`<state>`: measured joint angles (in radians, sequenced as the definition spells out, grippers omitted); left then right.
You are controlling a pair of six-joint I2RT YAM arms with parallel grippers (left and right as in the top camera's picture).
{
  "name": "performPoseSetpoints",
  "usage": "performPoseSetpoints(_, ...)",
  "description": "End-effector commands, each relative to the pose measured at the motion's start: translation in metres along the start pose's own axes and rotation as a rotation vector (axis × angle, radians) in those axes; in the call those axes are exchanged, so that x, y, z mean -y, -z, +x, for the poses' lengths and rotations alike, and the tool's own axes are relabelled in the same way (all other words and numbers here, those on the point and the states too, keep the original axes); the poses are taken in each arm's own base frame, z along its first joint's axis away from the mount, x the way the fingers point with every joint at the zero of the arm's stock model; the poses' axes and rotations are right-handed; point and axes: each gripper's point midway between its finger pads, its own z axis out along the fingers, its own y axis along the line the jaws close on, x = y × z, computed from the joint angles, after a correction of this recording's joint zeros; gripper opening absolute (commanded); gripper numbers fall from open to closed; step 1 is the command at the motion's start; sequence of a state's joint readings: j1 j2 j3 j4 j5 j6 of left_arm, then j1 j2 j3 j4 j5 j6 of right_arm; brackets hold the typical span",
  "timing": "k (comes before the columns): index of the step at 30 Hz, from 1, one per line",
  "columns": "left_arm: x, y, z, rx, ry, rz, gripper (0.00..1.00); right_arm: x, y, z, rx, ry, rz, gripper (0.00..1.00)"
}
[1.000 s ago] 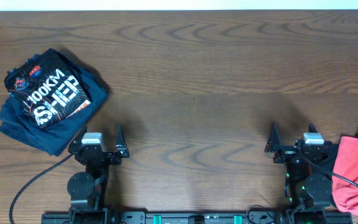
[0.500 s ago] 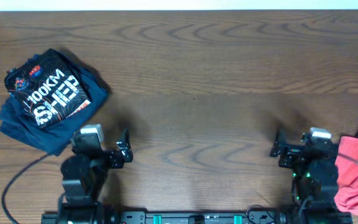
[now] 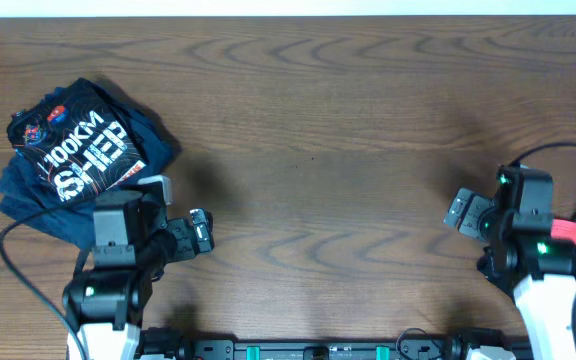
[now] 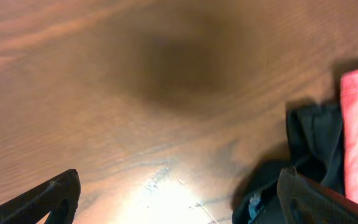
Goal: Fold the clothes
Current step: 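Grasp the black-and-coral garment with the right gripper and drag it toward center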
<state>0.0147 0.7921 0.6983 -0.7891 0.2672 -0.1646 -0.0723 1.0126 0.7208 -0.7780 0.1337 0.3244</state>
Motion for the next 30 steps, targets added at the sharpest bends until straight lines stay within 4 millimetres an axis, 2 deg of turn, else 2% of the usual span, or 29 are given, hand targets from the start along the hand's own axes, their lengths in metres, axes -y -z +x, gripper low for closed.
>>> performPoseSetpoints(1, 0.003, -0.001, -0.001, -0.026, 0.015, 0.010, 0.98, 0.032, -0.014, 0.013, -0.085, -0.160, 0.170, 0.99)
performPoseSetpoints(4, 0.003, -0.003, 0.001, -0.039, 0.017, 0.007, 0.98, 0.063, -0.023, 0.037, -0.181, -0.289, 0.327, 0.99)
performPoseSetpoints(9, 0.003, -0.003, 0.000, -0.038, 0.017, 0.007, 0.98, 0.090, -0.036, 0.060, -0.260, -0.389, 0.430, 0.99)
performPoseSetpoints(13, 0.003, -0.003, 0.000, -0.038, 0.017, 0.007, 0.98, 0.102, -0.051, 0.076, -0.267, -0.437, 0.446, 0.91)
performPoseSetpoints(16, 0.003, -0.003, 0.000, -0.038, 0.017, 0.007, 0.98, 0.100, -0.063, 0.090, -0.278, -0.453, 0.423, 0.77)
performPoseSetpoints(17, 0.003, -0.003, 0.000, -0.038, 0.017, 0.007, 0.98, 0.098, -0.067, 0.092, -0.279, -0.457, 0.409, 0.68)
performPoseSetpoints(19, 0.003, -0.003, 0.000, -0.038, 0.017, 0.007, 0.98, 0.092, -0.073, 0.093, -0.274, -0.469, 0.370, 0.36)
performPoseSetpoints(20, 0.003, -0.003, 0.000, -0.038, 0.017, 0.007, 0.98, 0.086, -0.076, 0.092, -0.274, -0.479, 0.329, 0.05)
performPoseSetpoints(21, 0.003, -0.003, 0.001, -0.038, 0.017, 0.007, 0.98, 0.078, -0.078, 0.089, -0.277, -0.478, 0.284, 0.01)
performPoseSetpoints(22, 0.003, -0.003, 0.001, -0.038, 0.017, 0.007, 0.98, 0.064, -0.082, 0.084, -0.281, -0.445, 0.190, 0.01)
performPoseSetpoints(24, 0.003, -0.003, 0.000, -0.038, 0.017, 0.007, 0.98, 0.014, -0.087, 0.066, -0.266, -0.294, -0.111, 0.01)
performPoseSetpoints(25, 0.003, -0.003, 0.000, -0.038, 0.017, 0.007, 0.98, -0.017, -0.082, 0.058, -0.248, -0.213, -0.286, 0.01)
performPoseSetpoints(27, 0.003, -0.003, 0.000, -0.035, 0.016, 0.008, 0.98, -0.064, -0.067, 0.047, -0.208, -0.084, -0.545, 0.01)
performPoseSetpoints(30, 0.003, -0.003, 0.000, -0.035, 0.016, 0.008, 0.98, -0.118, -0.041, 0.040, -0.157, 0.057, -0.782, 0.01)
